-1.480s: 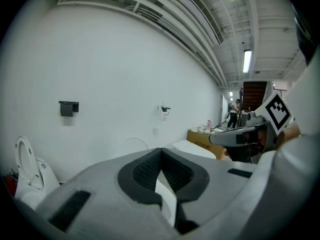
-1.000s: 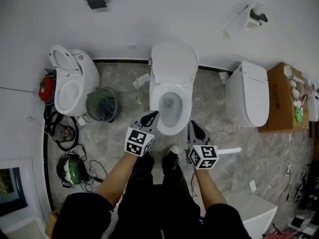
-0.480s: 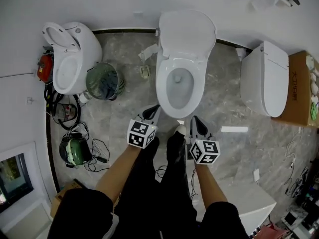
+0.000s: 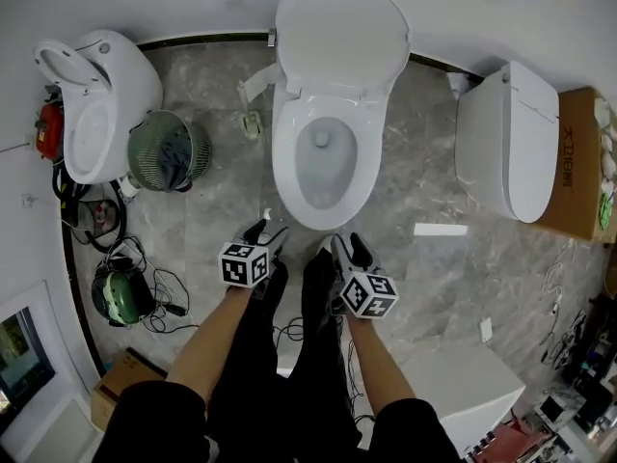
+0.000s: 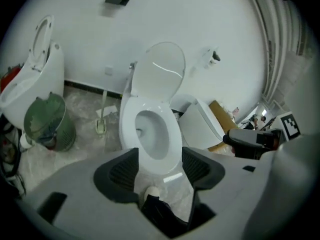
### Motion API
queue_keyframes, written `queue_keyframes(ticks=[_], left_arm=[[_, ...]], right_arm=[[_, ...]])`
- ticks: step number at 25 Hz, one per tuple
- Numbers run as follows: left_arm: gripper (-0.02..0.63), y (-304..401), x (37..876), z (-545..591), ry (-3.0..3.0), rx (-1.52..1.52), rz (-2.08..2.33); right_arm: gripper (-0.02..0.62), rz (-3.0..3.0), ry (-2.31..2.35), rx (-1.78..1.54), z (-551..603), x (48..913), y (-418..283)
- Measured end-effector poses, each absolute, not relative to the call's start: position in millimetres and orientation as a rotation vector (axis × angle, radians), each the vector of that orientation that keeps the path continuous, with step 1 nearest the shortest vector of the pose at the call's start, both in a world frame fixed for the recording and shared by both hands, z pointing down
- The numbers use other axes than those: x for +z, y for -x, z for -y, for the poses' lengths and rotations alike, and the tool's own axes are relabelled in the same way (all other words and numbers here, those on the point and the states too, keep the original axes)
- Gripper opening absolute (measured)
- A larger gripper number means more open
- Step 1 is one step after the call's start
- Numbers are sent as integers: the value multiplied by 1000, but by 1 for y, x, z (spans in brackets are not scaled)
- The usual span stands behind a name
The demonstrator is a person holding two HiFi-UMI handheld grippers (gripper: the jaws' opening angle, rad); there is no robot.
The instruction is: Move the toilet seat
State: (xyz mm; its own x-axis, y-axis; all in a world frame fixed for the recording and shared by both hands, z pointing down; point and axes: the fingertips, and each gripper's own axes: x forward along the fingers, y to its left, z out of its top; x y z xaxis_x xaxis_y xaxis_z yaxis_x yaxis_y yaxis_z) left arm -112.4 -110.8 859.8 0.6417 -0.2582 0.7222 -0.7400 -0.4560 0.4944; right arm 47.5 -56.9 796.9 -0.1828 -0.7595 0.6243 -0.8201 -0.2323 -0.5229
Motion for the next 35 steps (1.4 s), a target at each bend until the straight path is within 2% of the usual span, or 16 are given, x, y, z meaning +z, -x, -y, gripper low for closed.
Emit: queue_keyframes(ticks=[4,7,10,11,15,23,31,35], left_arm=[[364,114,917,98,-1828,647,737],[380,108,952,92,-1731,570,692],[403,97,984,92,-1691,529,661],[409,92,993,93,-1684,521,656],[414,79,1025,95,-1641,472,655],[410,53,1048,96,-1586,400,615],[428,45,1050,103,-1481,349,667],[398,48,1044,101,-1478,363,661]], right_arm=[[248,1810,-1947,1612,54,860,-52],[271,1731,-1915,1705,47,907,-58],[248,1702,-1858,1750,43,948,-60],[262,1687,-1866,1782,42,960,-62],[327,1596,-1899,1915,37,1006,-67],[336,1543,-1938,2086,45,1054,-69],[337,1496,-1975,2188,61,1058,-81],[326,1451,-2010,2222,59,1051,-83]])
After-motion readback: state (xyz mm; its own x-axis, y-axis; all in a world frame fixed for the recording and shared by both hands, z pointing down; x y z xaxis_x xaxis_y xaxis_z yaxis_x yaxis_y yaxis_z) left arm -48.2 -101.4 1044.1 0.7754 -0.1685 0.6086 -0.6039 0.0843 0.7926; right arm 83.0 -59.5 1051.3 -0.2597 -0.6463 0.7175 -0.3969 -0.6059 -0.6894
